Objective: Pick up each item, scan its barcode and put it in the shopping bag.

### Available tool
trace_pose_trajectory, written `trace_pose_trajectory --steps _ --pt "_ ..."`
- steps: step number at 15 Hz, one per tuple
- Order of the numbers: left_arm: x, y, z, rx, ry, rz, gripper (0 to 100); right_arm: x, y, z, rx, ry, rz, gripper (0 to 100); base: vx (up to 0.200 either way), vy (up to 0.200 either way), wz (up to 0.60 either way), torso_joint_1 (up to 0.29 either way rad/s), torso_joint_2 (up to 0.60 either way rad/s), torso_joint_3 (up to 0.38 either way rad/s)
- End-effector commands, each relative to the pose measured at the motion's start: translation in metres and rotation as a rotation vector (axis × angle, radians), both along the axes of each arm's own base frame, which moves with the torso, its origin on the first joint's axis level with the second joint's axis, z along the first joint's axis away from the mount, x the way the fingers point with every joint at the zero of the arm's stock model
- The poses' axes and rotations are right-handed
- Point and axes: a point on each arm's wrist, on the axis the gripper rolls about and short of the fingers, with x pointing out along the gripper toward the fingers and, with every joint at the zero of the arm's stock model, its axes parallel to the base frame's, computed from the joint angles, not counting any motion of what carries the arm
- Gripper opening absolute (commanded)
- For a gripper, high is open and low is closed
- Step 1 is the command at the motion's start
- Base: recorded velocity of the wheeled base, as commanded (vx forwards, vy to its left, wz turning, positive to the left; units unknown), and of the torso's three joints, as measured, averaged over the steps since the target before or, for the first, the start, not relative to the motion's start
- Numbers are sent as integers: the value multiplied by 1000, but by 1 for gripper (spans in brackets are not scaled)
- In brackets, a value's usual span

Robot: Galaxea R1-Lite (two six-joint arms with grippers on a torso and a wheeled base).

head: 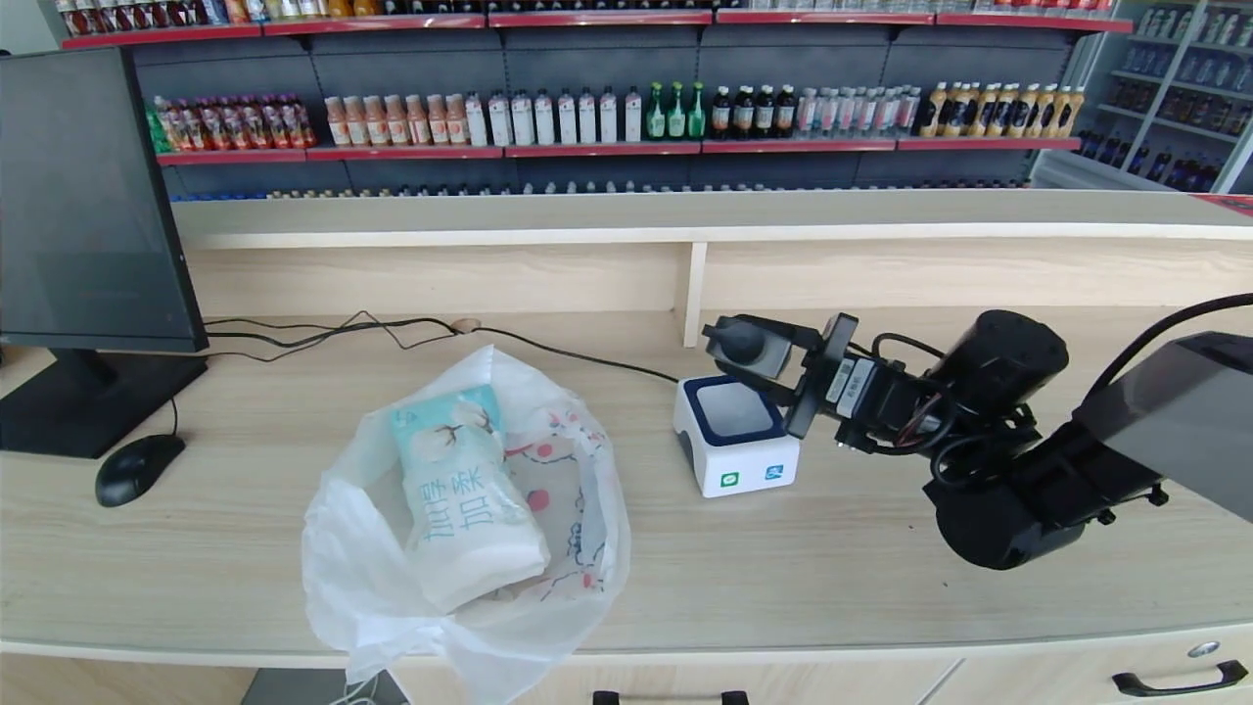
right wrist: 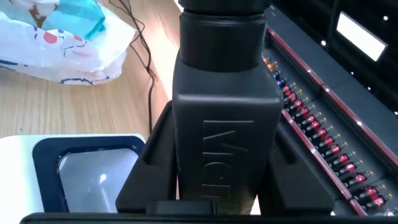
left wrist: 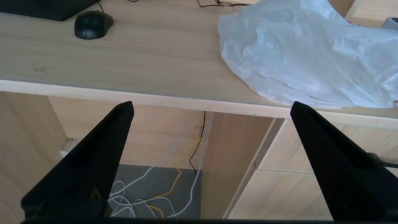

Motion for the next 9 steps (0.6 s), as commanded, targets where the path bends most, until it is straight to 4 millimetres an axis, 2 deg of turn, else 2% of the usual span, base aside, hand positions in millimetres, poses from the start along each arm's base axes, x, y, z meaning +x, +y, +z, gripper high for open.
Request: trace_pose_trajectory --steps 1,9 --pt "0 0 0 0 0 1 100 -2 7 -3 -6 1 22 0 0 0 0 0 0 0" --pt "0 0 0 0 0 1 100 -5 6 -19 -39 30 20 0 0 0 0 0 0 0"
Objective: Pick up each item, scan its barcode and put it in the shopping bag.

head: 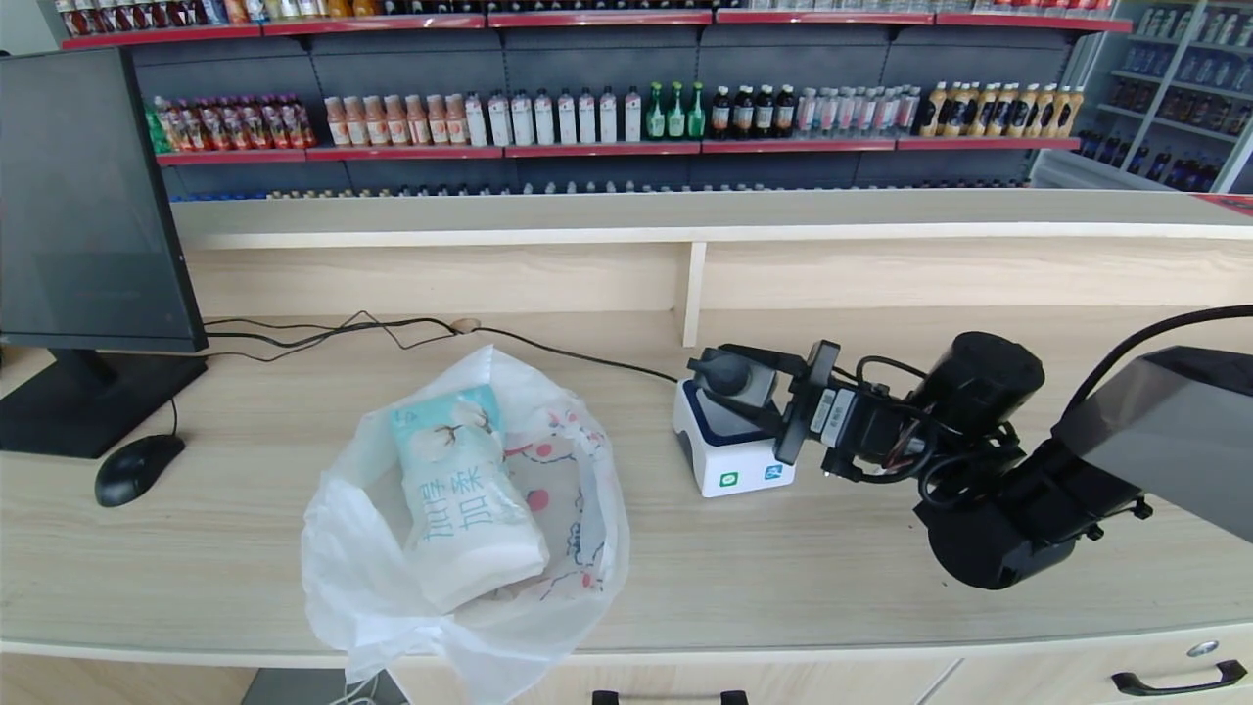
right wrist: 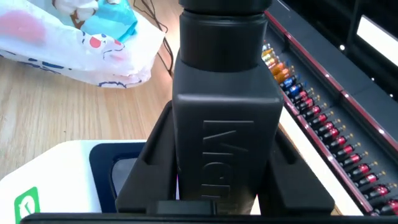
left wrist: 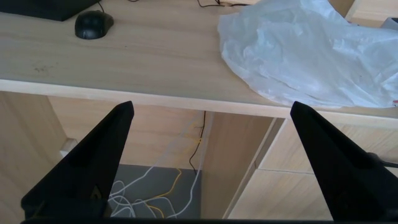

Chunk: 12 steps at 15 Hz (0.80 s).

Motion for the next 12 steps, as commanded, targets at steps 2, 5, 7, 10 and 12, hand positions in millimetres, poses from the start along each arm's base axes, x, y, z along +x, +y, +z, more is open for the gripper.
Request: trace_pose_trajectory --steps 2,5,7,10,12 --pt "0 0 0 0 -1 1 100 0 0 -1 -1 0 1 0 0 0 0 0 0 0" --pt "0 0 0 0 -1 1 100 2 -1 -4 -4 6 -4 0 0 0 0 0 0 0" --pt "0 0 0 0 1 1 100 1 0 -4 -5 9 -2 0 0 0 0 0 0 0" --pt "0 0 0 -2 -1 1 100 1 -1 -5 -6 11 -5 0 0 0 0 0 0 0" --pt "0 0 0 0 -1 1 100 1 -1 -5 -6 9 -5 0 0 0 0 0 0 0"
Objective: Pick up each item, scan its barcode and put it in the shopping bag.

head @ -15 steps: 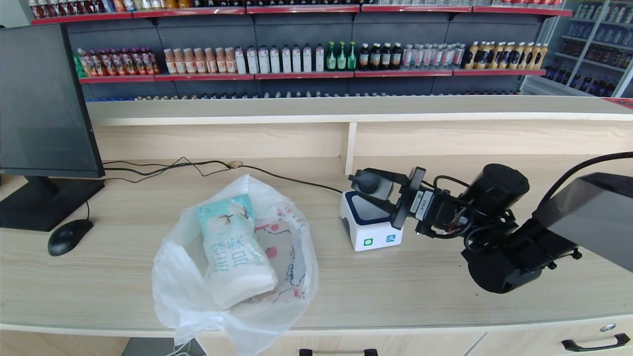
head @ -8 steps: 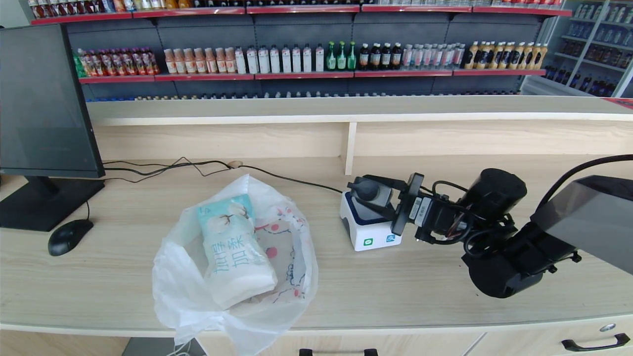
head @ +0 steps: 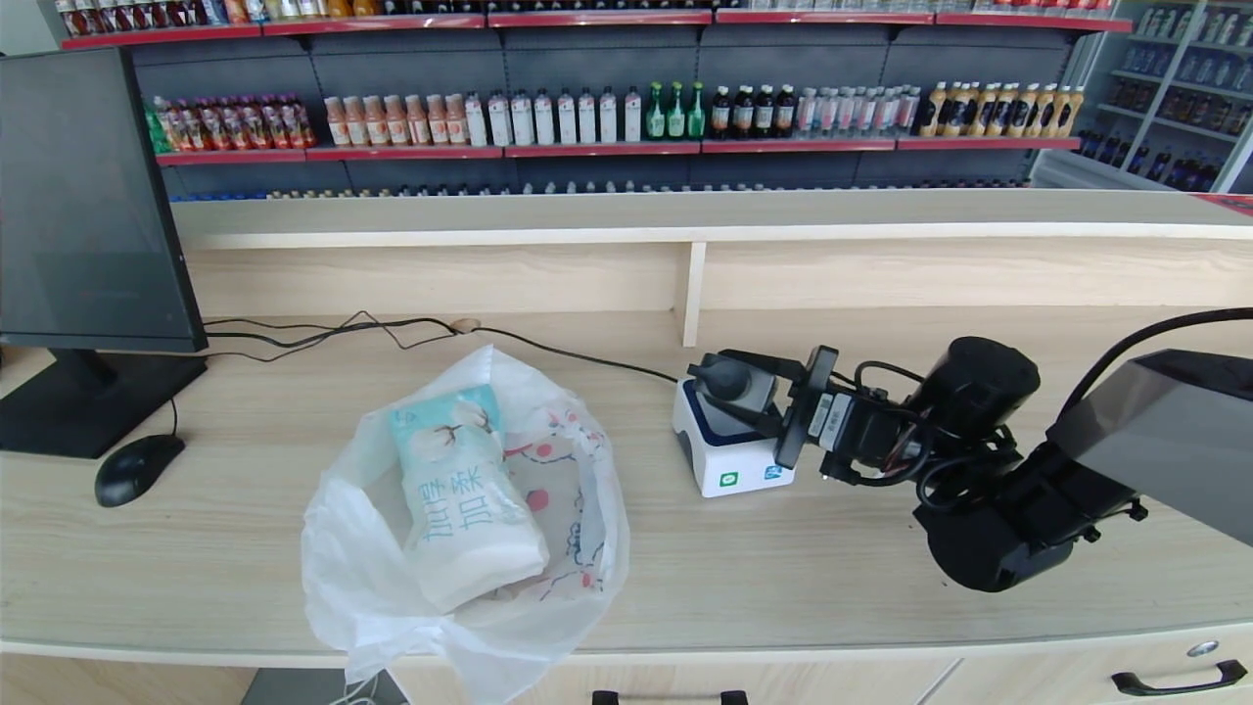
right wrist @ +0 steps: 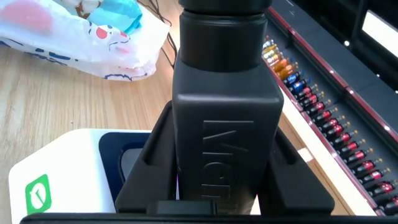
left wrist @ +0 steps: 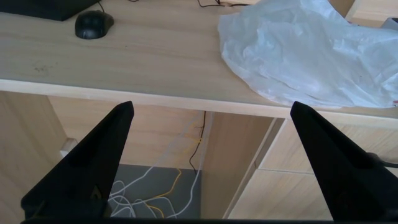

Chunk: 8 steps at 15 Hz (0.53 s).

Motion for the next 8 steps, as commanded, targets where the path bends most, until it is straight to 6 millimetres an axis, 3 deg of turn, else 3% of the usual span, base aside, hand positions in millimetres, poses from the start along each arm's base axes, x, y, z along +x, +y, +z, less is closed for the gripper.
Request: trace_pose_trajectory --steps 1,8 --pt "0 0 0 -1 -1 1 100 0 0 1 1 -3 0 0 0 0 0 0 0 0" --pt "0 0 0 -1 2 -1 100 -9 -1 10 16 2 -12 0 0 0 0 0 0 0"
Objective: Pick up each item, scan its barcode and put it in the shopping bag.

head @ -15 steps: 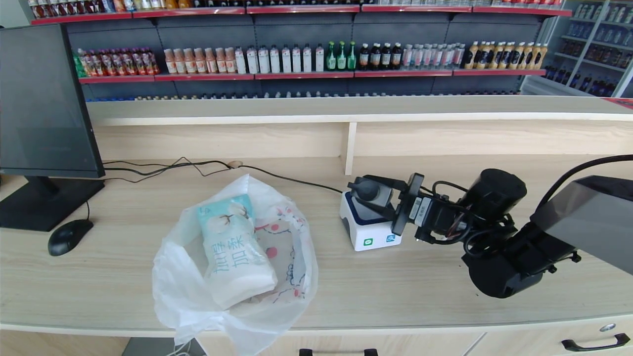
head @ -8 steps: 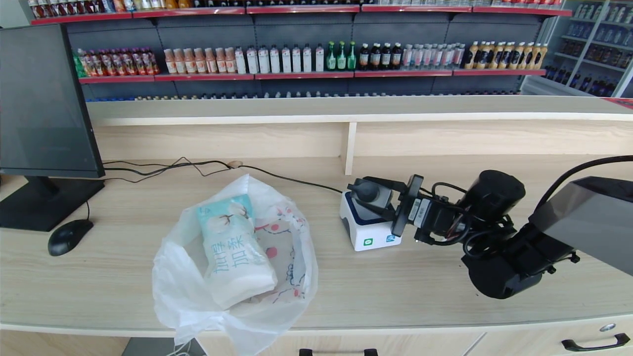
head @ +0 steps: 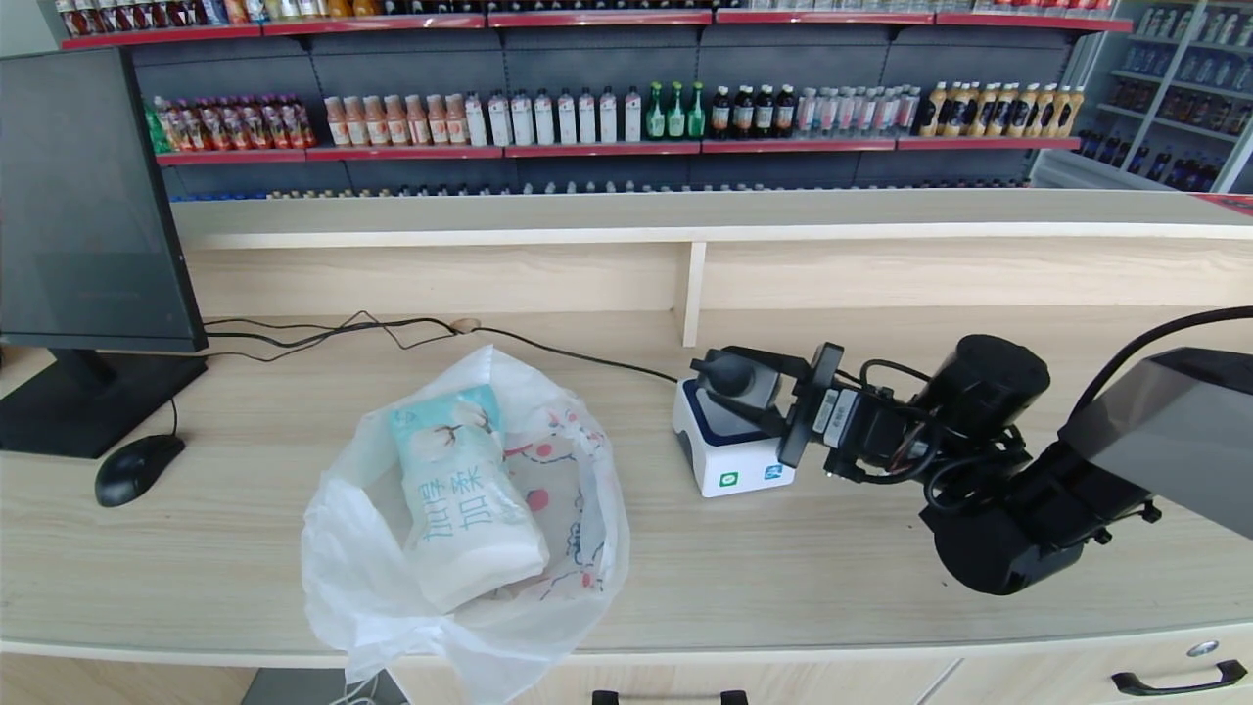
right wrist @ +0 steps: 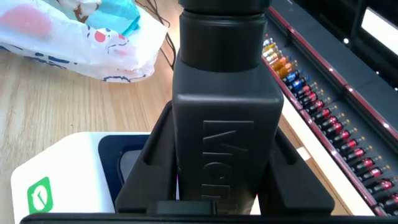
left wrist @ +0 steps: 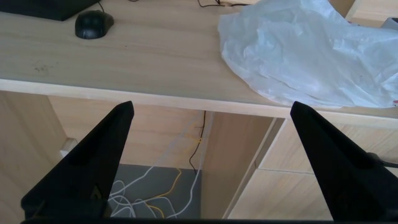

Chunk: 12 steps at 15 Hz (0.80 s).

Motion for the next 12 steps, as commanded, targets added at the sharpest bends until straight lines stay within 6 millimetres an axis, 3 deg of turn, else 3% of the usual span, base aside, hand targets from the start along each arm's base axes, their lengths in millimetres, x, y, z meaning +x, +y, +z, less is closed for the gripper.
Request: trace_pose_trajectory --steps 1,7,12 --pt "0 0 0 1 0 -1 100 -6 -1 4 8 7 -14 0 0 0 0 0 0 0" --pt "0 0 0 1 -1 -1 100 -18 -3 14 83 133 -12 0 0 0 0 0 0 0" --pt "0 0 0 4 0 -1 100 -45 1 39 290 277 -166 0 0 0 0 0 0 0"
